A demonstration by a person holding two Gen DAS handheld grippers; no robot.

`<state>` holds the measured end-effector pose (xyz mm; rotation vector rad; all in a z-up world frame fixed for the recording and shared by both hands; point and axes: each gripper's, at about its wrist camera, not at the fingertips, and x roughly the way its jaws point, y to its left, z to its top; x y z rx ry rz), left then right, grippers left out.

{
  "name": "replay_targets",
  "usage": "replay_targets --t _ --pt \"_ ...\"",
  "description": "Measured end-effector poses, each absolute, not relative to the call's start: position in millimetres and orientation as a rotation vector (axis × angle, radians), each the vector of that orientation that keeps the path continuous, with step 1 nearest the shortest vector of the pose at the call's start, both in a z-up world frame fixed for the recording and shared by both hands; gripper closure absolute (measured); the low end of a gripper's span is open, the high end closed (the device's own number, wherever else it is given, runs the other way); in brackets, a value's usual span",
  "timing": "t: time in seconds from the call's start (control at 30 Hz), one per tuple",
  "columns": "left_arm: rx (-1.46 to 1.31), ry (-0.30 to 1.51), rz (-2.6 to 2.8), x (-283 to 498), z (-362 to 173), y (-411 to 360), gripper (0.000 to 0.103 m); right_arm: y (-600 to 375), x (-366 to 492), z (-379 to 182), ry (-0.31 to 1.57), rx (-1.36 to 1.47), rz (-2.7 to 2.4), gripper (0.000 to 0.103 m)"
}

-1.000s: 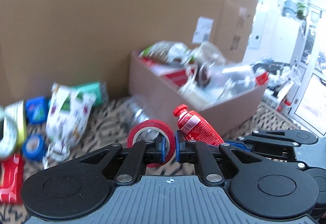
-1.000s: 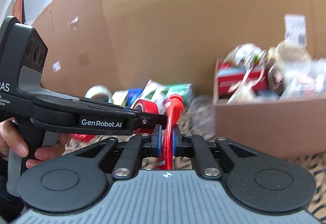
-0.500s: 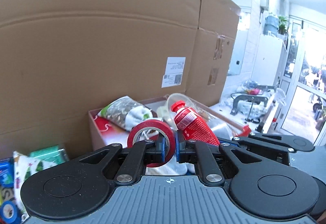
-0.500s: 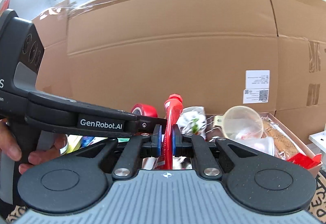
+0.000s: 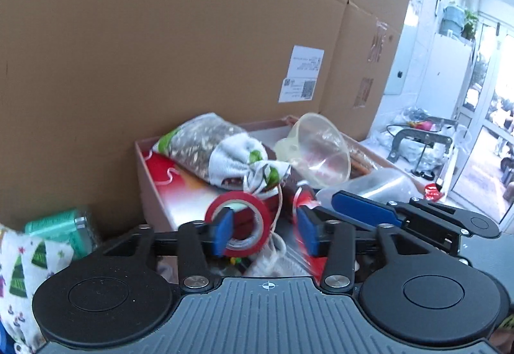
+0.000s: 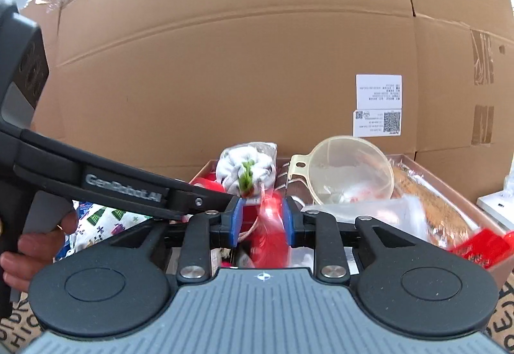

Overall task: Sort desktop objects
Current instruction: 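Lower both items into the pink box and open both tools, then move both tools back toward the Christmas-print cloth bag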

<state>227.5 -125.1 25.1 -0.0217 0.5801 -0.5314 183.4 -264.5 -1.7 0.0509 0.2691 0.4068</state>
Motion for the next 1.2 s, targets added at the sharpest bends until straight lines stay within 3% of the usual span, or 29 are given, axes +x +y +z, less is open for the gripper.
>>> replay_targets --t 0.13,0.3,0.37,0.47,0.63,0.9,1.2 --pt "-0.066 0.611 -0.563 222 20 -116 0.023 -267 178 -4 0.274 0.071 0.406 0.071" --pt "-0.027 0.558 -0.545 205 22 -113 0.019 -269 171 -5 0.274 0.090 0.401 0.063" --pt "-0.023 0.556 -0.520 201 23 -110 0.011 -269 169 -6 0.275 0.097 0.400 0.055" --pt "-0.054 0.551 -0.504 197 23 -102 0.009 -268 165 -6 0.266 0.089 0.390 0.037" --pt "-0.082 0.532 -0.463 187 21 -93 0.000 -261 160 -7 0.257 0.066 0.354 0.024" --pt "-0.195 0.543 -0.424 170 15 -69 0.000 -254 153 -8 0.300 0.070 0.331 0.001" --pt "-0.299 0.554 -0.384 135 2 -24 0.000 -243 128 1 0.263 0.055 0.311 0.000"
